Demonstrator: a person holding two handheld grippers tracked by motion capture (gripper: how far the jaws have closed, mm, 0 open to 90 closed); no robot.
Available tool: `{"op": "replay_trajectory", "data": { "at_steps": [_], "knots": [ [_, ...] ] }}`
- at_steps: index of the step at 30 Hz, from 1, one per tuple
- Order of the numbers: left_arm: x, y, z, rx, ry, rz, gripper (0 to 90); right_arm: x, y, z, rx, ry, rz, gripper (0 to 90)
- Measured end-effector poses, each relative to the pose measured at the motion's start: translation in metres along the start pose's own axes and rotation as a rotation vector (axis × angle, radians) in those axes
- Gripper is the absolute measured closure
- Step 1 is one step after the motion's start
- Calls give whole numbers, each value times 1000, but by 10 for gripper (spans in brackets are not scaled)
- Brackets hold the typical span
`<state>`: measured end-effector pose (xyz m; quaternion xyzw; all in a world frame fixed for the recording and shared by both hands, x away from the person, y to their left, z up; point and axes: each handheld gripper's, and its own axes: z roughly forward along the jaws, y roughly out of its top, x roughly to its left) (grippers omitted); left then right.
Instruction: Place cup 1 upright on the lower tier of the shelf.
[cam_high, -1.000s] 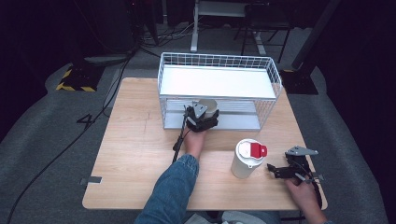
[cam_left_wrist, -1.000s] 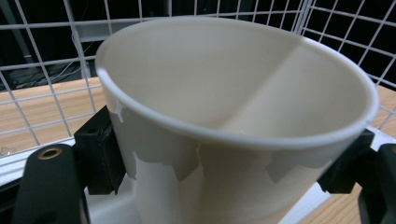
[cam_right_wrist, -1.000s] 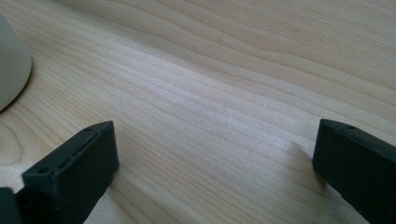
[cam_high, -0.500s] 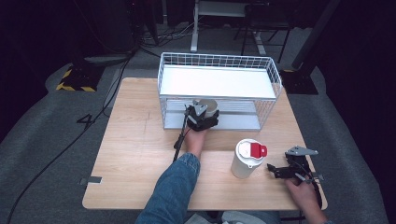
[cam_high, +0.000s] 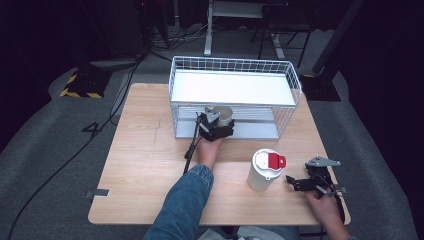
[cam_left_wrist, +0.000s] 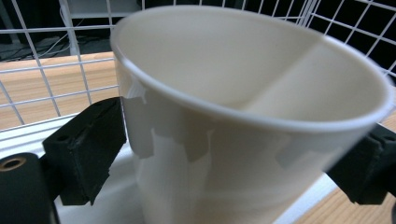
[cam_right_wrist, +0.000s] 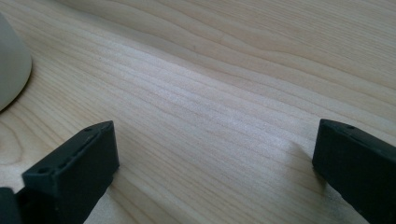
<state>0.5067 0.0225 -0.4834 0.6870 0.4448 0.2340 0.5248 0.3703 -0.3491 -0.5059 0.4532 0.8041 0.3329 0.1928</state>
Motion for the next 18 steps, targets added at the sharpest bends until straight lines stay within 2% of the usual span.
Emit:
{"op": "replay_trajectory", "data": {
  "at_steps": [9, 15, 17, 18],
  "knots": [
    [0, 4, -26, -23, -18, 21, 77, 0, 0, 0, 0, 0, 0, 4],
    [-6, 8, -52, -16, -18, 64, 79, 0, 0, 0, 0, 2, 0, 4],
    [-7, 8, -55, -24, -17, 59, 78, 0, 0, 0, 1, 0, -1, 4],
    [-8, 10, -63, -23, -25, 61, 78, 0, 0, 0, 0, 0, 0, 4]
  ]
}}
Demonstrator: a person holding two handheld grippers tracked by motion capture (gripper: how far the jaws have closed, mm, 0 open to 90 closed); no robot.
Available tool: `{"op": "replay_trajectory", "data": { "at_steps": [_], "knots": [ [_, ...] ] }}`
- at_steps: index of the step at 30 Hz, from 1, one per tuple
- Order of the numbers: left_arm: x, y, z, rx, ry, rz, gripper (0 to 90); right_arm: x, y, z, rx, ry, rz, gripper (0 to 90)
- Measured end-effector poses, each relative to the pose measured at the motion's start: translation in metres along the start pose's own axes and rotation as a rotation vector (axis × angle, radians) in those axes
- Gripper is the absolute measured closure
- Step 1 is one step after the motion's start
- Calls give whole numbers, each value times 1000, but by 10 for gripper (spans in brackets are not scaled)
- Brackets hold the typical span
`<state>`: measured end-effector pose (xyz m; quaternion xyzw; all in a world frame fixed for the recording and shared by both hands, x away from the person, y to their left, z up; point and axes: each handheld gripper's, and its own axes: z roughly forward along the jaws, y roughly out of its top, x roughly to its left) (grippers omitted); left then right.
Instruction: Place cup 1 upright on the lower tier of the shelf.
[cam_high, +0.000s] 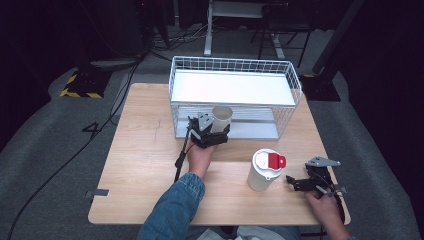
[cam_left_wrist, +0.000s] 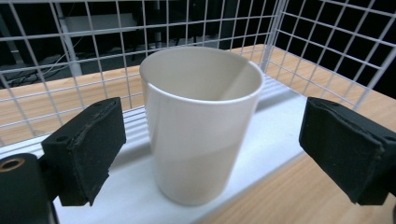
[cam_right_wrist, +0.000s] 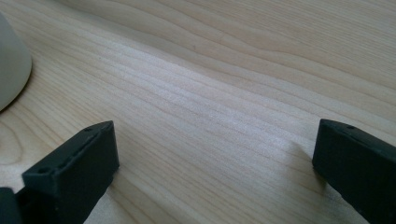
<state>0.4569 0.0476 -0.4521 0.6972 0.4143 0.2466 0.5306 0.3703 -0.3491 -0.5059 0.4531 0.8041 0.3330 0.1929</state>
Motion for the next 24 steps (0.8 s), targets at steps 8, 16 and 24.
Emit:
{"op": "replay_trajectory", "data": {
  "at_steps": [8, 16, 24],
  "knots": [
    [0, 7, -27, 2, -26, 22, 80, 0, 0, 0, 0, 0, 0, 4],
    [0, 11, -55, 20, -57, 10, 91, 0, 0, 0, 0, 2, 1, 4],
    [1, 13, -78, 22, -70, 39, 77, 0, 0, 0, 0, 2, 1, 4]
  ]
}}
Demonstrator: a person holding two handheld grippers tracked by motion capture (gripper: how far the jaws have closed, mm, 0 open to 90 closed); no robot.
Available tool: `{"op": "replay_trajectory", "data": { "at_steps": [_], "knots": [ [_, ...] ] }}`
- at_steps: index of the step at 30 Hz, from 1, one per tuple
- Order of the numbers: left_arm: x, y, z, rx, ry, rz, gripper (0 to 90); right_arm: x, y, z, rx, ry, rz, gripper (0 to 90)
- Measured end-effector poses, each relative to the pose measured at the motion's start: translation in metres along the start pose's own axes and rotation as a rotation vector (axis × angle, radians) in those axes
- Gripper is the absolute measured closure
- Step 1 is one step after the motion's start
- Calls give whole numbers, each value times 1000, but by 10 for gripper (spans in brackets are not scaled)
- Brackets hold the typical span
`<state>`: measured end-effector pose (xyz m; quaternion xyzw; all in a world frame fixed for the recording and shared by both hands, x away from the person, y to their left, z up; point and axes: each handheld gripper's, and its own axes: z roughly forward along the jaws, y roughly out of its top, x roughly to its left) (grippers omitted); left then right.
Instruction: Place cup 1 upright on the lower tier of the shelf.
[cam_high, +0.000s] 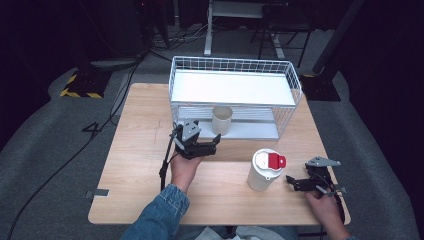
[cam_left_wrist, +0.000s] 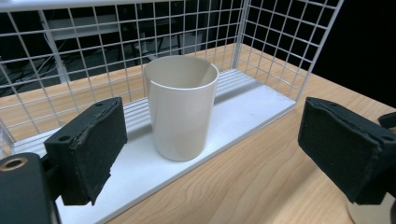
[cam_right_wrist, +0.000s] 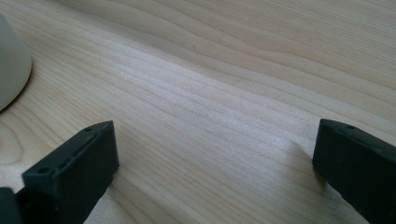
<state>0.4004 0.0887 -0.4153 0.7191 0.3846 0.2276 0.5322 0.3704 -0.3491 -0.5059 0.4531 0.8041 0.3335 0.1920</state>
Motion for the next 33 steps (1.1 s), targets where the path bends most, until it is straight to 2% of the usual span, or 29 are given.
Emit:
{"op": "replay_trajectory", "data": {
  "at_steps": [3, 8, 11, 18, 22, 25, 27, 33],
  "knots": [
    [2, -1, -12, 13, -17, -18, 70, 0, 0, 0, 0, 0, 0, 4],
    [5, -1, -26, 23, -21, -4, 64, 0, 0, 0, 0, 0, 0, 4],
    [7, -3, -41, 31, -23, 7, 64, 0, 0, 0, 0, 0, 0, 4],
    [12, -10, -60, 49, -27, -9, 60, 0, 0, 0, 0, 0, 0, 4],
    [17, -16, -73, 83, -20, 3, 60, 0, 0, 0, 0, 0, 0, 4],
    [21, -23, -82, 98, -21, -1, 60, 0, 0, 0, 0, 0, 0, 4],
    [23, -30, -90, 112, -28, -23, 60, 0, 0, 0, 0, 0, 0, 4],
    [26, -45, -105, 137, -21, -22, 60, 0, 0, 0, 0, 0, 0, 4]
  ]
}}
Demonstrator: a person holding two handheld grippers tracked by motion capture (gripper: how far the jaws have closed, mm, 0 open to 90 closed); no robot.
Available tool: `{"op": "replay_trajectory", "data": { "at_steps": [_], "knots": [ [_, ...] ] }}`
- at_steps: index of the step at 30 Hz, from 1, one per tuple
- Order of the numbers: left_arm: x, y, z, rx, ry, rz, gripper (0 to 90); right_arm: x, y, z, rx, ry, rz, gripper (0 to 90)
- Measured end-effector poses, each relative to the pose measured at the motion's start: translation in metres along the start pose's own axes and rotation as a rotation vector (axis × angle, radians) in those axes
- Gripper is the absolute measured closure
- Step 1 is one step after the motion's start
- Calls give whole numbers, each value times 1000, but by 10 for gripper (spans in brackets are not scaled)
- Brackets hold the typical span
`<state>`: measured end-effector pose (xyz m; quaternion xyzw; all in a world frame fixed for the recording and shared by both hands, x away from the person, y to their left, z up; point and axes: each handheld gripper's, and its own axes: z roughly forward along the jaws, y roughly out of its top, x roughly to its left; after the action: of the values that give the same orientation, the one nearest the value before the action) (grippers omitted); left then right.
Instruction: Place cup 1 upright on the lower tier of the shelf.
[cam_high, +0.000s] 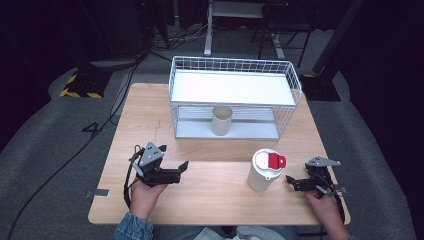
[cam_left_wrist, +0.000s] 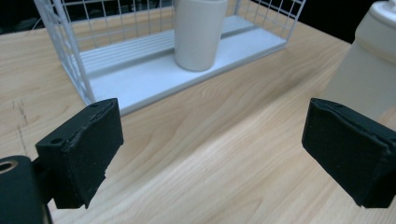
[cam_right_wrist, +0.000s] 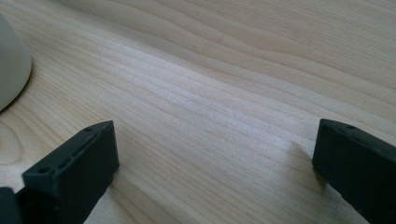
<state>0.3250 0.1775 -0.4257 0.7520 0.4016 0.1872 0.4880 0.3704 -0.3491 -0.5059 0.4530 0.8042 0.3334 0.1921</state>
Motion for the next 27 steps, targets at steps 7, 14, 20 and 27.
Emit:
{"op": "replay_trajectory", "data": {
  "at_steps": [7, 14, 20, 27],
  "knots": [
    [4, -14, -7, 42, -12, -8, 60, 0, 0, 0, 1, -1, 0, 4],
    [11, -37, -10, 120, -9, -44, 60, 0, 1, 1, 1, -1, 0, 4],
    [13, -46, -8, 179, -2, -37, 60, 0, 1, 1, 0, -1, -1, 4],
    [17, -57, -5, 246, -10, -48, 60, 0, 1, 1, 1, -1, -1, 5]
  ]
}}
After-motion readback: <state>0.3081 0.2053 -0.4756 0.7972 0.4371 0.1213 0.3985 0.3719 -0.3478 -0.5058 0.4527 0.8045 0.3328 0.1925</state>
